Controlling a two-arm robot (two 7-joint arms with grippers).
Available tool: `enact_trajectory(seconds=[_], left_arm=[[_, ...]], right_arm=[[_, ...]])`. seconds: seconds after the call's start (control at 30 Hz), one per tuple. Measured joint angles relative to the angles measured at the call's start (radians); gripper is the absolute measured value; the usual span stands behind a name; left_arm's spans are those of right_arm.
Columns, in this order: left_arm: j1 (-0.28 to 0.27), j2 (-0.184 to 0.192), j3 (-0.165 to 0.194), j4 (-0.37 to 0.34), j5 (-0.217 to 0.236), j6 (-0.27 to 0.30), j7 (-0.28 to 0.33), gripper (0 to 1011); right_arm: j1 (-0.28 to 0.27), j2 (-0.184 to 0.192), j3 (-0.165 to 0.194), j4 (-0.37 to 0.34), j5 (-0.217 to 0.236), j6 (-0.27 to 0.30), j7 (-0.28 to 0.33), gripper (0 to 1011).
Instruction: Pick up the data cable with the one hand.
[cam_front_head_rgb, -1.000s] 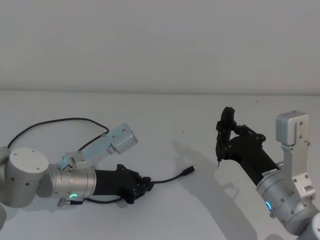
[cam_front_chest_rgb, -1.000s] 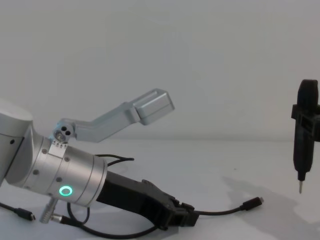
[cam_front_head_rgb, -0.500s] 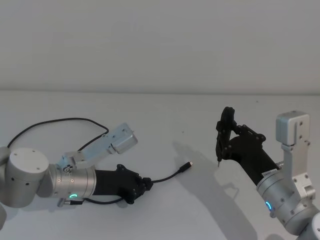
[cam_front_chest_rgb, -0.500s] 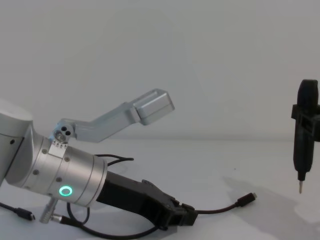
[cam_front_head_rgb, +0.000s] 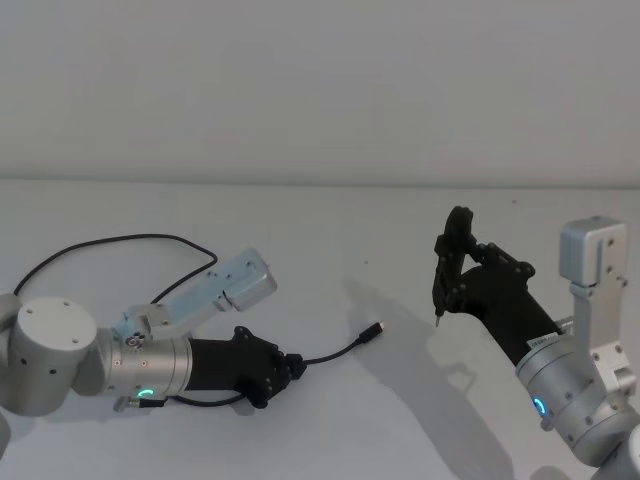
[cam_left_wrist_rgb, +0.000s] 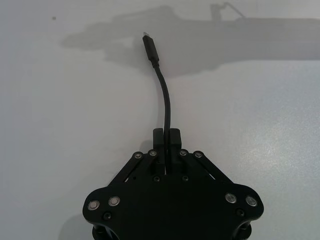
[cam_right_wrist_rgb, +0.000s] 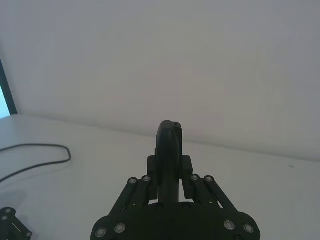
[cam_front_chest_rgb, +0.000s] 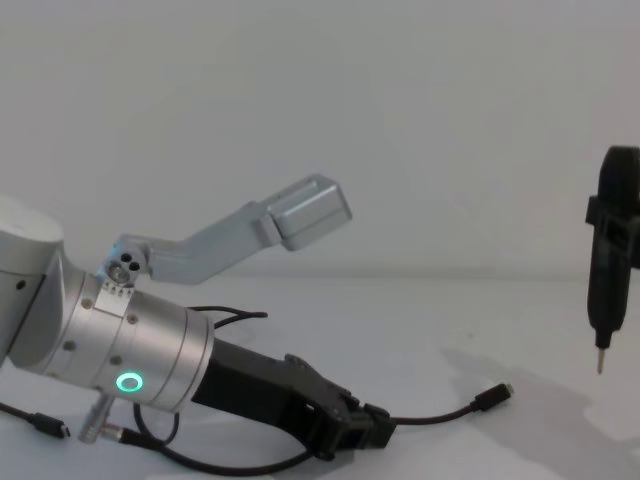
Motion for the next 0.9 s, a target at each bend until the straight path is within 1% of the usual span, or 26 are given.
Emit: enact_trajectory(seconds=[0.33,0.67,0.9], left_arm=[[-0.003,0.018,-0.009,-0.05,0.021,-0.056,0.002,67],[-0.007,0.031,-0.019,-0.088,0.024,-0.086,-0.002,67],[-0.007,0.036,-0.022,-0.103,0.023,-0.097,-0.004,68]], right_arm=[[0.004,-0.014,0.018,-0.032,0.019,-0.008,0.008,274],[0.009,-0.034,0.033,-0.06,0.038,-0.005,0.014,274],[0.013,-0.048,0.04,-0.071,0.048,0.0,0.017,275]])
